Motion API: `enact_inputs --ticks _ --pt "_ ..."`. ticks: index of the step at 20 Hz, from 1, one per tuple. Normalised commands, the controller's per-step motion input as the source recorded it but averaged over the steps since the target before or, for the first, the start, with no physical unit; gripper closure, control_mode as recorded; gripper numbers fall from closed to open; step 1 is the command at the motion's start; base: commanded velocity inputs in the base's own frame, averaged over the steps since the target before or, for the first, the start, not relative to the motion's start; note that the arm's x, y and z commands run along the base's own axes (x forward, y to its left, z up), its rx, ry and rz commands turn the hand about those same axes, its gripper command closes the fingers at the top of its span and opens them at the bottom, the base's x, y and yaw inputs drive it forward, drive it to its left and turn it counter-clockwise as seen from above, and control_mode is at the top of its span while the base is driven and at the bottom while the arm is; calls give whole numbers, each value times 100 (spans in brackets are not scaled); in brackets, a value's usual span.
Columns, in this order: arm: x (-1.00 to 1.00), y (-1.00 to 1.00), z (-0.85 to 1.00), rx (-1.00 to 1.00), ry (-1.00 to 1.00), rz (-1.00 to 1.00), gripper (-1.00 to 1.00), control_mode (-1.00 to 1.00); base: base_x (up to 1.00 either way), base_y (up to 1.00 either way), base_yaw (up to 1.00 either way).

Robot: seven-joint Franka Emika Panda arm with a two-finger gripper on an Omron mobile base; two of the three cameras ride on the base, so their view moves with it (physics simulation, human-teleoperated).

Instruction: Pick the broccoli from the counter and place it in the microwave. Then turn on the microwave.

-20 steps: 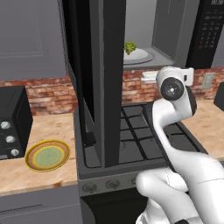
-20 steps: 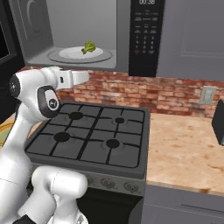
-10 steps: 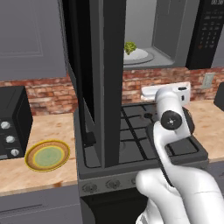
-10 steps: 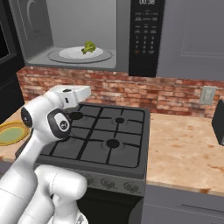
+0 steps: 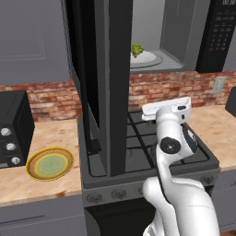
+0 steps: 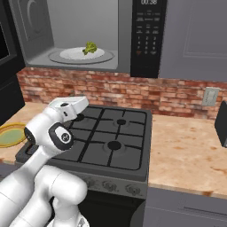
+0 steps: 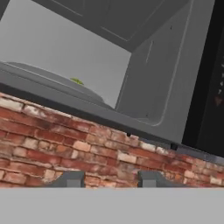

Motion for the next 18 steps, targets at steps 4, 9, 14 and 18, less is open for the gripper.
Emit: enact_inputs --ticks 4,9,14,18 --pt "0 31 -16 -9 -11 0 100 -100 0 0 0" --pt "-2 34 -15 -9 -12 0 100 -100 0 0 0" --pt "-13 44 -21 -8 -7 0 100 -100 0 0 0" --pt "-2 36 -34 -7 -2 0 100 -100 0 0 0"
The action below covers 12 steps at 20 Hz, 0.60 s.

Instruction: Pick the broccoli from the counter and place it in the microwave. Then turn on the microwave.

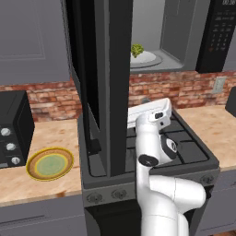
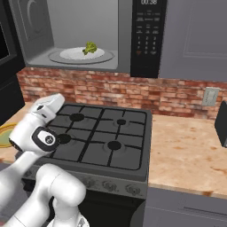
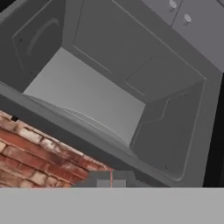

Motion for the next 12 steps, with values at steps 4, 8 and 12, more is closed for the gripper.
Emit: enact_inputs --ticks 4,8,12 --pt "-2 37 -35 -5 0 0 100 -100 0 0 0" --pt "-9 43 -40 -5 0 0 100 -100 0 0 0" --pt "-21 54 -42 -3 0 0 100 -100 0 0 0"
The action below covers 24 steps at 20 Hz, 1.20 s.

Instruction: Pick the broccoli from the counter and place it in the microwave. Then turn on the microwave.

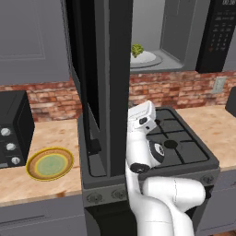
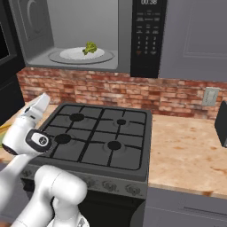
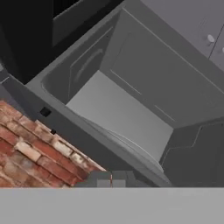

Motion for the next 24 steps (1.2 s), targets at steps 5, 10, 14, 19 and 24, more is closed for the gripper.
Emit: enact_inputs --ticks 5,10,14,19,24 --pt "-25 52 -36 0 0 0 100 -100 0 0 0" --pt "-33 54 -35 0 2 0 100 -100 0 0 0" --pt "-43 57 -32 0 3 0 100 -100 0 0 0" --pt "-59 54 -18 0 1 0 100 -100 0 0 0" --pt "-70 53 -2 0 0 0 100 -100 0 0 0"
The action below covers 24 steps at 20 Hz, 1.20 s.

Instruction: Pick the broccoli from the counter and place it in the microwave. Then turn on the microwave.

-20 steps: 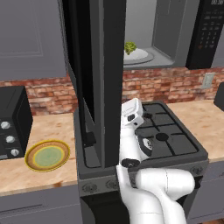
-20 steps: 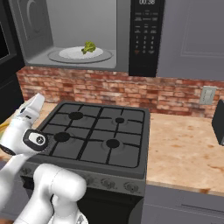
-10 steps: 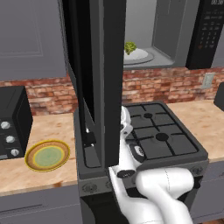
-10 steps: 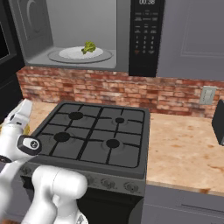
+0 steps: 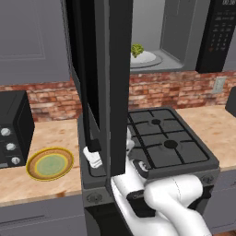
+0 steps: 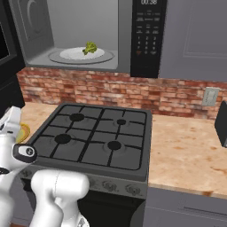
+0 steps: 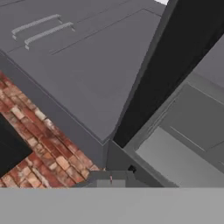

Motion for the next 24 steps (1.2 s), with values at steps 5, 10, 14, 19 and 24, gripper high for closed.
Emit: enact_inputs --ticks 5,10,14,19,24 --pt "-80 56 0 0 0 -5 100 -100 0 0 0" --pt "-90 54 0 0 0 -19 100 -100 0 0 0" --pt "-91 61 4 0 0 -30 100 -100 0 0 0" --pt "-92 70 16 2 2 -38 100 -100 0 0 0" --pt "-93 81 17 1 9 -39 100 -100 0 0 0"
